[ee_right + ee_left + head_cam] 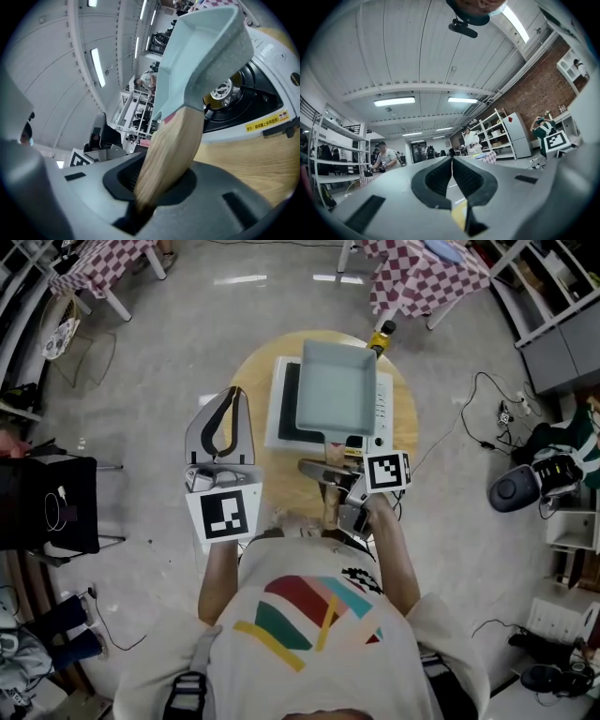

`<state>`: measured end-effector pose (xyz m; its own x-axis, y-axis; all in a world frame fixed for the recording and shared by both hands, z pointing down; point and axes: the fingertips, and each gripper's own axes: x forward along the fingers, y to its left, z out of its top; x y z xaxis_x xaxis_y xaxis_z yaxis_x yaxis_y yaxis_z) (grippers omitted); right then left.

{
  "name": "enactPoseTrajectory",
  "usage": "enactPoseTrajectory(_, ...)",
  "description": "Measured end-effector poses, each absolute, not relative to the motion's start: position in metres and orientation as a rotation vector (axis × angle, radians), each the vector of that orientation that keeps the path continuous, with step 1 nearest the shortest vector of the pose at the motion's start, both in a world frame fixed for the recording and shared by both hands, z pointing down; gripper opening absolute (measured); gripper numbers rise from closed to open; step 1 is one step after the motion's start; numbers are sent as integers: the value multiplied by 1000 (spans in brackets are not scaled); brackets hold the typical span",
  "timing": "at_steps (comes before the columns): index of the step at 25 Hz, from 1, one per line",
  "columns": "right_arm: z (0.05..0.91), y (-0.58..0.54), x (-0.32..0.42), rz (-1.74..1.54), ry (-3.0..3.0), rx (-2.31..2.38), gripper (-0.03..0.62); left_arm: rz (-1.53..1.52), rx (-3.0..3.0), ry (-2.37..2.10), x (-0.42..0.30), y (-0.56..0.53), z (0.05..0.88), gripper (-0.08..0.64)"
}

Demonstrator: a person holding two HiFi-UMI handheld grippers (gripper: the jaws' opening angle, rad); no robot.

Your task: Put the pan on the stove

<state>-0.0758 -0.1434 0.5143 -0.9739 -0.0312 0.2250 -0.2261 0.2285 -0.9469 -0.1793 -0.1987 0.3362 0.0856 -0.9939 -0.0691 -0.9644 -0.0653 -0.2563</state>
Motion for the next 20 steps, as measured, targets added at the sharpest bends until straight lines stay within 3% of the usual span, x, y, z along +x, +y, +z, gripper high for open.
enactPoseTrajectory(20, 559, -161, -92, 1943, -2234, 217, 43, -229, -2057, 2054, -201, -186, 341, 8)
